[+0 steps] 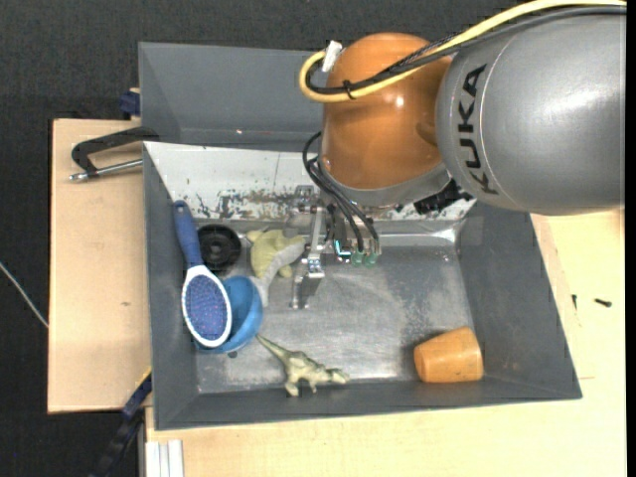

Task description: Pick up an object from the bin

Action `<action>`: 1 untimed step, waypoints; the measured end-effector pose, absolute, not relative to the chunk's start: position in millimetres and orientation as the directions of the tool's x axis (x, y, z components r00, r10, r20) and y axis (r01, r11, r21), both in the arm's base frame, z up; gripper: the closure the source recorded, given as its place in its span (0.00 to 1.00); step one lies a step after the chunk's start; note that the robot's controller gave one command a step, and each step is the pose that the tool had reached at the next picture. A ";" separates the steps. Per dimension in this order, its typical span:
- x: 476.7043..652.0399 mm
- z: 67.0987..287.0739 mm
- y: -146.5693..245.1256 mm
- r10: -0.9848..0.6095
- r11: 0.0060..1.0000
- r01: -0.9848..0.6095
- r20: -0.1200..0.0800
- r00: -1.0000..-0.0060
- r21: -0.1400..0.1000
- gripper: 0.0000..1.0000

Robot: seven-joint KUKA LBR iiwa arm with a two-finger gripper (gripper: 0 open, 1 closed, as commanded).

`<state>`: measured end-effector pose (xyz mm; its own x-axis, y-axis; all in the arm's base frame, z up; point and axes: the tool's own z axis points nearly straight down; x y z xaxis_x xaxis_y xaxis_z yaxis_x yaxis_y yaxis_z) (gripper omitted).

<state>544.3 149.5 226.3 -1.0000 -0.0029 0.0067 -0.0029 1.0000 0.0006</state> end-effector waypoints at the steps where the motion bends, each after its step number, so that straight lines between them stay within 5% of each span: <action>1: 546.5 83.2 185.6 -0.068 0.997 -0.069 0.023 -0.997 -0.022 0.00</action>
Offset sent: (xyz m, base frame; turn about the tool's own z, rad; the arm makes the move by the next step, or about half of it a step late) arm 0.0041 0.0462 -0.1397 -0.0641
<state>546.5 185.6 83.2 -0.9974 -0.0682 0.0225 -0.0687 0.9974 -0.0218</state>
